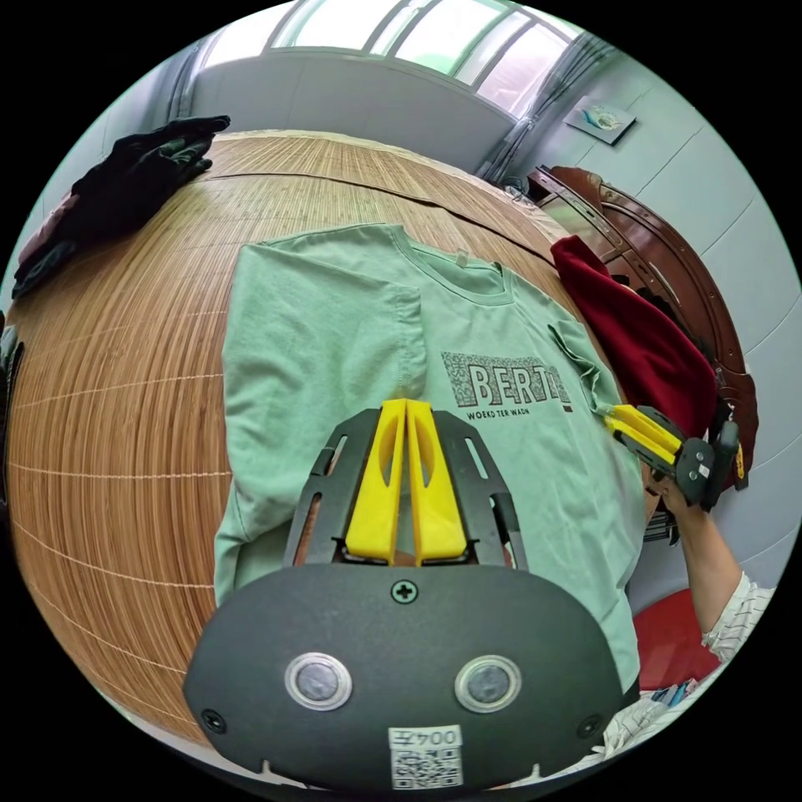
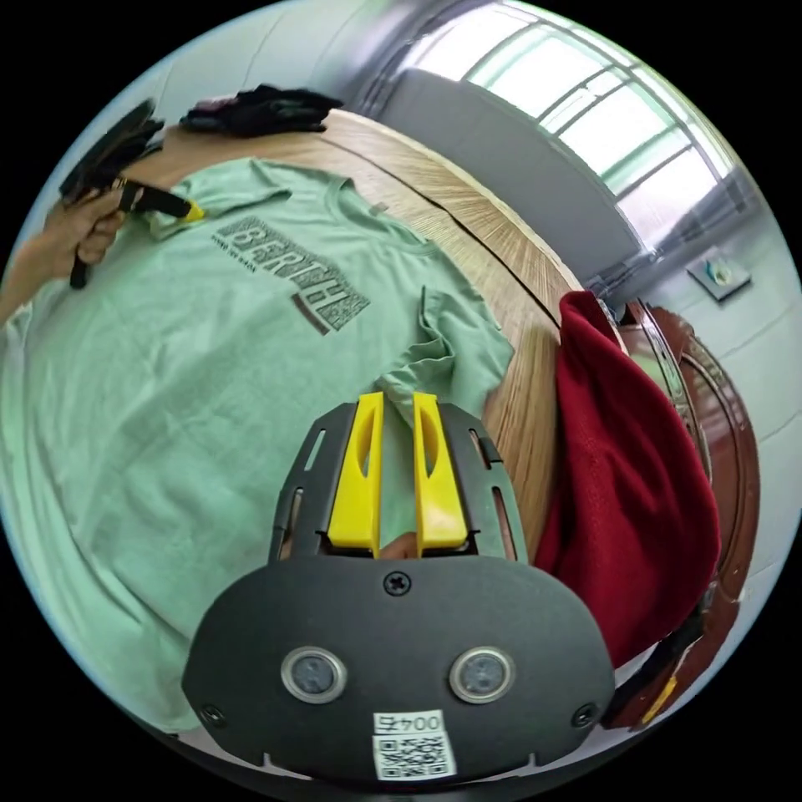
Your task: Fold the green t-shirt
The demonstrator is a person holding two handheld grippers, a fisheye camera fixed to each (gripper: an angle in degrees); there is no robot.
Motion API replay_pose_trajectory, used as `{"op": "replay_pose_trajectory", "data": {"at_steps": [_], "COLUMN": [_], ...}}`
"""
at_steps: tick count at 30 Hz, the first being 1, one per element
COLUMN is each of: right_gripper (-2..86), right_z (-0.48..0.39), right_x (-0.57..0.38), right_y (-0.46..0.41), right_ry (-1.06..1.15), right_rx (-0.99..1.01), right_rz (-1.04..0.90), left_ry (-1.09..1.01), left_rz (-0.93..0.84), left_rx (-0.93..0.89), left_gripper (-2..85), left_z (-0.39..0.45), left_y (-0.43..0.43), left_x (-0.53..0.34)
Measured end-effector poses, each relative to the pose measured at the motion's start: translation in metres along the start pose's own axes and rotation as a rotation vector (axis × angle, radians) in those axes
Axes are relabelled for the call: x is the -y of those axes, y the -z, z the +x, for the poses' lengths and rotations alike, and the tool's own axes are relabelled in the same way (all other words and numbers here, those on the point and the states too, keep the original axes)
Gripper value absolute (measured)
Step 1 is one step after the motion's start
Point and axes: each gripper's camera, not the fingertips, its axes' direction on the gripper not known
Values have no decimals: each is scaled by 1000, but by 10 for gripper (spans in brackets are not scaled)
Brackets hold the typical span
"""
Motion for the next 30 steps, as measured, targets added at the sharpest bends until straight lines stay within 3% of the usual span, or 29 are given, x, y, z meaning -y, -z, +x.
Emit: {"op": "replay_pose_trajectory", "data": {"at_steps": [6, 12, 18, 23, 27, 30], "right_gripper": [46, 13, 61, 68, 40, 42], "right_z": [-10, 38, 17, 66, 120, 170], "right_x": [17, 4, -26, -61, -112, -155], "right_y": [-13, 28, 22, 71, 77, 50], "right_ry": [103, -70, 49, -163, -409, -612], "right_rx": [-51, 120, 166, 189, 191, 300], "right_rz": [-52, 61, -15, 158, 158, 87], "left_ry": [0, -4, -3, -130, -224, -306], "left_rz": [0, 0, -4, 89, 128, 92], "left_rx": [1, 10, 3, 134, 61, -7], "left_gripper": [2, 2, 2, 1, 2, 2], "left_z": [15, 34, 52, 98, 159, 221], "left_y": [-4, -7, -10, 23, 35, 14], "left_x": [2, 4, 7, 14, 36, 63]}}
